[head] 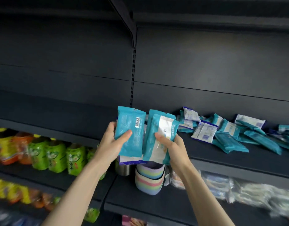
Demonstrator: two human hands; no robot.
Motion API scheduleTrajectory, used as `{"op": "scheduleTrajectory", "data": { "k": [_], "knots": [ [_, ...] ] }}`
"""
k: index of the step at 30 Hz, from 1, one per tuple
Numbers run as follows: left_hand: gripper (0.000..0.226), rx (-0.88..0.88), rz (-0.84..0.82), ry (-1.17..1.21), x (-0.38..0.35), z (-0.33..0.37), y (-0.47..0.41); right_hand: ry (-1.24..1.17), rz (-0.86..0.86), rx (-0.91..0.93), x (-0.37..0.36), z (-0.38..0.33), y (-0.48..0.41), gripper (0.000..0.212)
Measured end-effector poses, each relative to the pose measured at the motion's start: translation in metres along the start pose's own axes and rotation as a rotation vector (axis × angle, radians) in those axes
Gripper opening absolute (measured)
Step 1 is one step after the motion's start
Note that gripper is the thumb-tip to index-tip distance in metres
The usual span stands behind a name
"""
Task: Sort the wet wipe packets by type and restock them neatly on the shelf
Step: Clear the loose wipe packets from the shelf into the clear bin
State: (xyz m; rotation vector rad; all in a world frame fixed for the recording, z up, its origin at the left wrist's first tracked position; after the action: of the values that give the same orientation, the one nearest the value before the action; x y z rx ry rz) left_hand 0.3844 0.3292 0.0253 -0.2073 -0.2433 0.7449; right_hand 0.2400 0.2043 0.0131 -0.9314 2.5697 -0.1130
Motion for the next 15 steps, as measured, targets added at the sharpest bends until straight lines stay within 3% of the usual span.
{"op": "scheduleTrajectory", "data": {
  "k": [4,7,12,15],
  "knots": [
    [0.028,0.14,-0.068,0.184,0.029,-0.029,0.059,-0.038,-0.025,-0.058,-0.028,0.029,0.055,0.019],
    [0.032,0.263,-0.064,0.255,0.058,-0.061,0.091,-0.04,-0.04,-0.122,-0.054,0.061,0.083,0.027],
    [0.018,0.379,0.084,0.194,0.115,-0.134,0.122,-0.077,-0.009,-0.243,-0.098,0.139,0.111,0.035],
    [0.019,0.442,0.089,0.137,0.154,-0.186,0.129,-0.059,0.032,-0.312,-0.119,0.195,0.12,0.035]
  ]
}}
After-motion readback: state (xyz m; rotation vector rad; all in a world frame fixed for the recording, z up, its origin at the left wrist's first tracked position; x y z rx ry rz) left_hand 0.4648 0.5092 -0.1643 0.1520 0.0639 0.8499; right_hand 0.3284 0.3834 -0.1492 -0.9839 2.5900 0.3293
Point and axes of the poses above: each hand's wrist, its own y-axis away from the middle knuckle, its own x-axis out of the back of the hand, z = x × y, the point moved 7 cm from there along -y, towards the middle knuckle, and after that the axes turned 12 degrees about -y, right-handed, at the moved point
